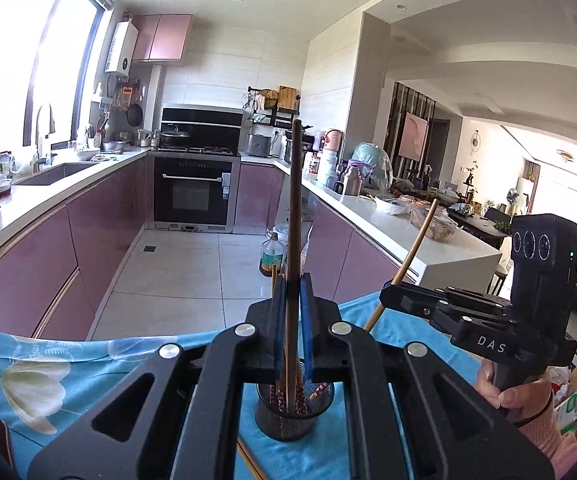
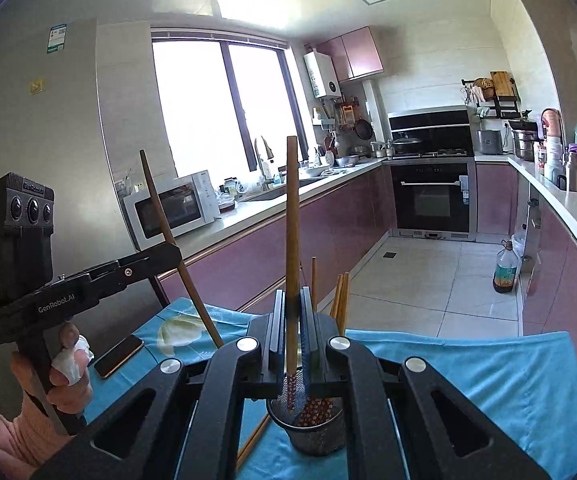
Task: Organize utensils
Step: 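Lower the chopstick into the mesh cup and open the right gripper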
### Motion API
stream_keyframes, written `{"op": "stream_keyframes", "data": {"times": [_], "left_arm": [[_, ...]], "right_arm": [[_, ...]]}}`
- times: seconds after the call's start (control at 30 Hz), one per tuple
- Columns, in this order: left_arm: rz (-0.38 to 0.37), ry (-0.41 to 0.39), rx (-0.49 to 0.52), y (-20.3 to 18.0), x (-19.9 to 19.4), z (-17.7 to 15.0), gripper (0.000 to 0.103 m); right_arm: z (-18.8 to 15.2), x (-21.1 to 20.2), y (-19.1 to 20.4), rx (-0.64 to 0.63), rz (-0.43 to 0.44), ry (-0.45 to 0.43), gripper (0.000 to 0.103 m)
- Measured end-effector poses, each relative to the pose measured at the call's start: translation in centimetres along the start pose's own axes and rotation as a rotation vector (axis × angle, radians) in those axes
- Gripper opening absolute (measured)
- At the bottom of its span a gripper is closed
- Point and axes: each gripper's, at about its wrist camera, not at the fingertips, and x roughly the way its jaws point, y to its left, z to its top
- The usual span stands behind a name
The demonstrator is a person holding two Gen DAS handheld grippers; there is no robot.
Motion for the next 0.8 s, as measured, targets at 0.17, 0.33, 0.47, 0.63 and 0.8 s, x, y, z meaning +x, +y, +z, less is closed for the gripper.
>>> {"op": "stream_keyframes", "data": {"times": [0.17,0.33,0.47,0.63,0.8], "left_arm": [[0.02,0.031,0.021,-0.9,1.8,-0.2,0.008],[0.018,0.103,0.037,-1.2,4.3,-1.3,0.008],[0.005,0.174,0.048,-1.1,5.9,-2.7,0.008],[0.007,0.25,0.052,-0.4,7.7,-4.2,0.008],[0.004,0.296,0.027,0.4,9.1,-5.1,0.008]], "right_arm": [[-0.3,1.6,-0.7,0.007,-0.013,0.037,0.006],[-1.2,3.2,-1.1,0.008,-0.021,0.091,0.006],[-2.1,4.6,-1.5,0.018,-0.012,0.147,0.006],[-3.2,6.1,-1.5,0.03,-0.008,0.207,0.006],[-3.8,7.5,-1.8,0.041,-0.015,0.254,0.006]]}}
